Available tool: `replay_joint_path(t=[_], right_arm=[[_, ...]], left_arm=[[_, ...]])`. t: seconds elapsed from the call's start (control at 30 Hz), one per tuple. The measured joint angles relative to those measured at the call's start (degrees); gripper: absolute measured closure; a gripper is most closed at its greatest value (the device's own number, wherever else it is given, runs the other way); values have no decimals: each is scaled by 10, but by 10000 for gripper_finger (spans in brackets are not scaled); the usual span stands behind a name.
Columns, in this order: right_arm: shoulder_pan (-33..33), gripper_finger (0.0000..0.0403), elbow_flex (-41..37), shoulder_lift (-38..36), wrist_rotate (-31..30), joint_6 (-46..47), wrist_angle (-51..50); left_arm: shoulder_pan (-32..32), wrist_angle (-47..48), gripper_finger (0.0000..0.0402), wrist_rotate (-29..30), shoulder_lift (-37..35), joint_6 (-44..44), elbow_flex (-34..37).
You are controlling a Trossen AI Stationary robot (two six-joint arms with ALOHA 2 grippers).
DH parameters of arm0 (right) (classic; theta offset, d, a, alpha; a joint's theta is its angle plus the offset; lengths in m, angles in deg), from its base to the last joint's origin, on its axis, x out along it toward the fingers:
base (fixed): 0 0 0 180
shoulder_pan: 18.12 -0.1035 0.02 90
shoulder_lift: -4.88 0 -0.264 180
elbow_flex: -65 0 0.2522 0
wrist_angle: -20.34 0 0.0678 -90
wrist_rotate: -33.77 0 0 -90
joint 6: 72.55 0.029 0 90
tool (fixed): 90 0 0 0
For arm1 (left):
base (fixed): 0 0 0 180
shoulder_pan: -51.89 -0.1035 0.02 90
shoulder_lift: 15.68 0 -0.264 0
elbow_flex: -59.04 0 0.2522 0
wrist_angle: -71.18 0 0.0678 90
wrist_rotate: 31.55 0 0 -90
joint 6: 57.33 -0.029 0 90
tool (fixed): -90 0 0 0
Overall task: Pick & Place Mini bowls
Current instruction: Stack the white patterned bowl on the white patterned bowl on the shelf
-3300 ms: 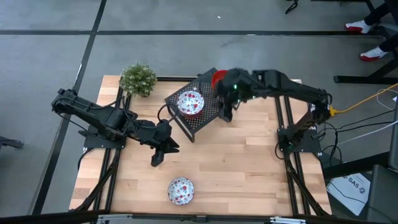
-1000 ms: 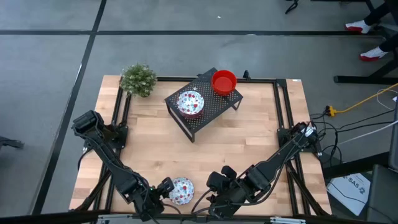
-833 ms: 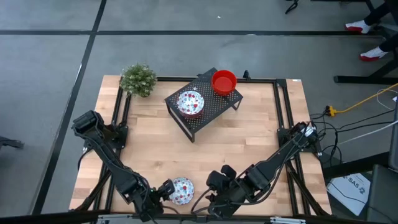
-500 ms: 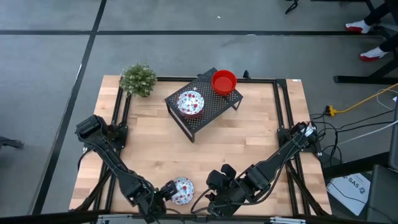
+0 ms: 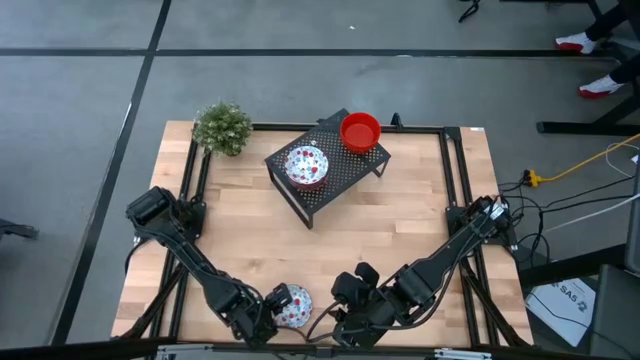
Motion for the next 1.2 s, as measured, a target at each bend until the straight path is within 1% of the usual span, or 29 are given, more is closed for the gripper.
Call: replay_joint_path(t=[0.2,0.33,0.43,0.7,0.93,1.2], right_arm=[[0,224,0,0,0,0,0],[0,224,0,0,0,-3,0],[0,224,0,0,0,-5,0],[0,224,0,0,1,-5,0],[0,224,0,0,19,-5,0],[0,224,0,0,70,-14,0]], left_arm=[[-4,-10,254,2,10,5,0],[-4,-15,272,3,10,18,0],[-4,-16,297,3,10,34,0],[-4,-22,388,8,9,65,0],[-4,-34,394,10,6,112,0],[1,-36,396,18,-15,138,-19]])
